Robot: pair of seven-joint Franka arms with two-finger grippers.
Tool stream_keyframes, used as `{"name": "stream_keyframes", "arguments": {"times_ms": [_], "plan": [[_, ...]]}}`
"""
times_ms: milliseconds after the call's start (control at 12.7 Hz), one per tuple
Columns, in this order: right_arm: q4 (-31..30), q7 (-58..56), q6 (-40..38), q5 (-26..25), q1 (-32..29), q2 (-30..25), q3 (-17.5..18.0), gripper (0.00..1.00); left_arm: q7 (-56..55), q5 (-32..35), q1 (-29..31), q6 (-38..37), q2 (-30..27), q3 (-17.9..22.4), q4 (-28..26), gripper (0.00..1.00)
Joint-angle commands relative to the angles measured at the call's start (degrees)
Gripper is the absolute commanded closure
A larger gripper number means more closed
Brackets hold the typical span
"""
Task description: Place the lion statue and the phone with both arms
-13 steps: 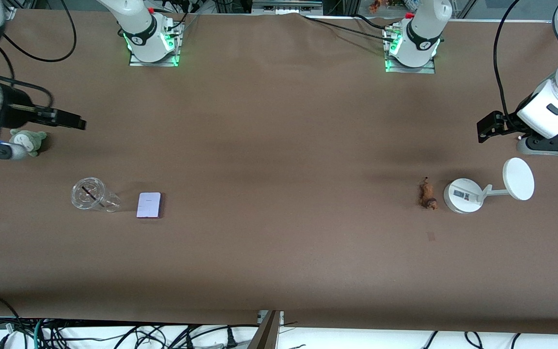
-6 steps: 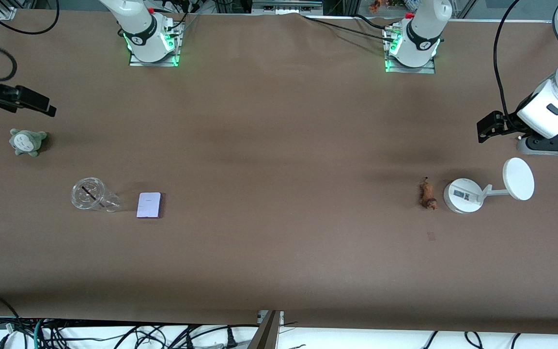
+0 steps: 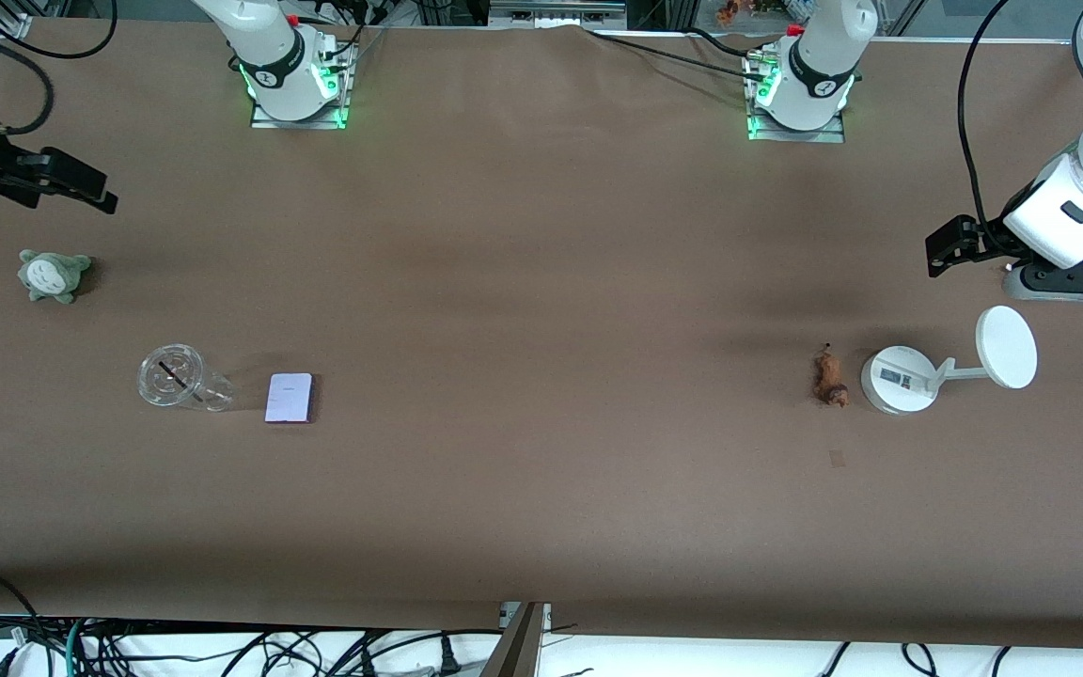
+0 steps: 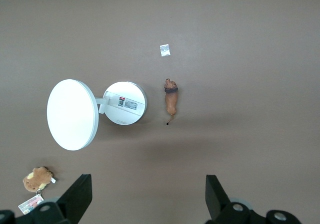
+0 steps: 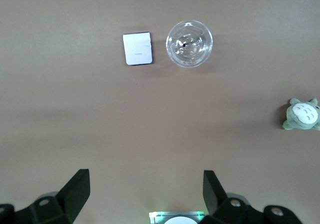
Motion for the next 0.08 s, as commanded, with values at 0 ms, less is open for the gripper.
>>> {"name": "stream_keyframes", "arguments": {"times_ms": [0], "plan": [[-0.55,-0.73,-0.18,-1.83,-0.64,-0.35,1.31,0.0,-0.01,-1.47,-0.17,-1.23,0.63,0.23,1.6,0.0]]}}
